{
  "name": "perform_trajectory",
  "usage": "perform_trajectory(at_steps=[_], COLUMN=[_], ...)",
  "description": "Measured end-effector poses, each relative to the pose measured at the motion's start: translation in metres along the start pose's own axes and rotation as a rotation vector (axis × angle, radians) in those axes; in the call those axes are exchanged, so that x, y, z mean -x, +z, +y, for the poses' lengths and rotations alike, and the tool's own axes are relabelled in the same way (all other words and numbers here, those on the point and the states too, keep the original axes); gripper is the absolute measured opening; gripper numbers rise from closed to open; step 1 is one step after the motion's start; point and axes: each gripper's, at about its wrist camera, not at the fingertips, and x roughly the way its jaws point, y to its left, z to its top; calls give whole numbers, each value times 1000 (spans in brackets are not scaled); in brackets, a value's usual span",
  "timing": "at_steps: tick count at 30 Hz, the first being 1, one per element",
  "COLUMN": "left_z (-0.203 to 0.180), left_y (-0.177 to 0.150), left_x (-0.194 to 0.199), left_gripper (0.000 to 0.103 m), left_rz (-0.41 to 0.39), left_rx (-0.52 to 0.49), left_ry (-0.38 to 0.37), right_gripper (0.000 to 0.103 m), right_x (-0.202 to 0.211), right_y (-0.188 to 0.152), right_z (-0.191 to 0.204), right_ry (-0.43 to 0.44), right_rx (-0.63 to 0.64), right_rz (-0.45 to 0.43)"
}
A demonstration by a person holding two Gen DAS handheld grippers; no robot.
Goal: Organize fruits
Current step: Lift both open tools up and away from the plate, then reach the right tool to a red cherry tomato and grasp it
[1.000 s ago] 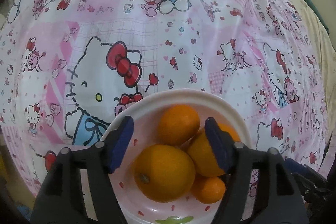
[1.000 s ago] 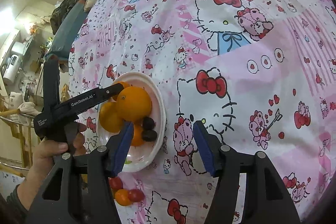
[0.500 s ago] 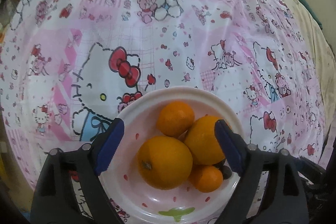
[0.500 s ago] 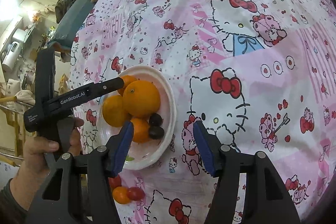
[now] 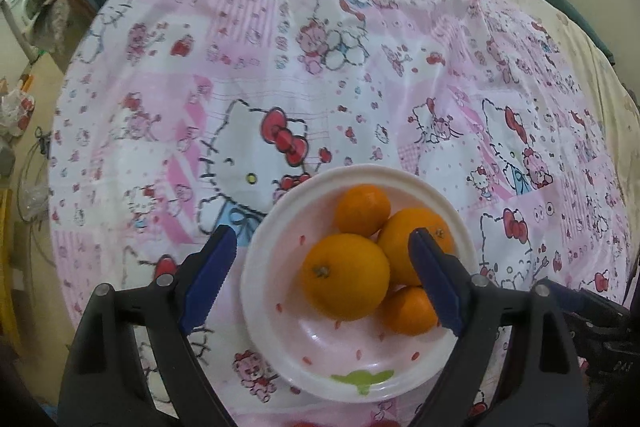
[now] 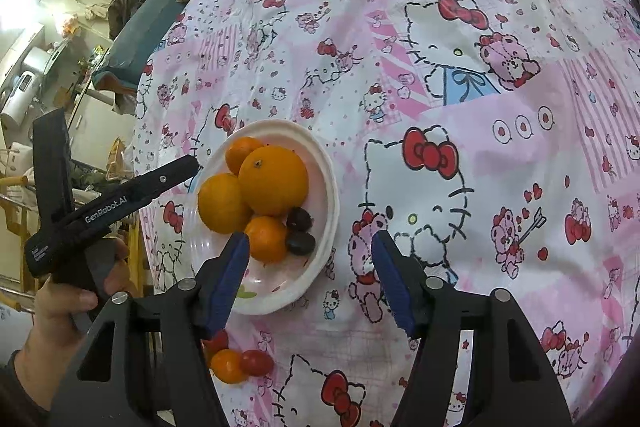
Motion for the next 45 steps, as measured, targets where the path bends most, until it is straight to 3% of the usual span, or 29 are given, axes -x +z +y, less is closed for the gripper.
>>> perform_trajectory(at_steps=[12, 18, 22, 28, 35, 45], left_z=[19, 39, 41, 44, 40, 47], left_y=[-28, -54, -69, -100, -131, -157], left_x=[51, 71, 87, 96, 103, 105], left_gripper=[86, 86, 86, 86, 86, 86], left_rz=[-85, -94, -108, -91, -64, -24], left_rx=[-12, 62, 60, 69, 71, 116], left_ry=[33, 50, 56, 90, 75, 78], right_gripper=[66, 66, 66, 66, 67, 68], right_x=[17, 25, 26, 33, 41, 14], right_y=[-16, -27, -34, -50, -75, -103], right_z=[25, 33, 39, 43, 49, 47], right_ry=[40, 43, 41, 60, 43, 54], right_rx=[20, 37, 45, 37, 68, 31], right_rz=[-26, -32, -29, -39, -48, 46])
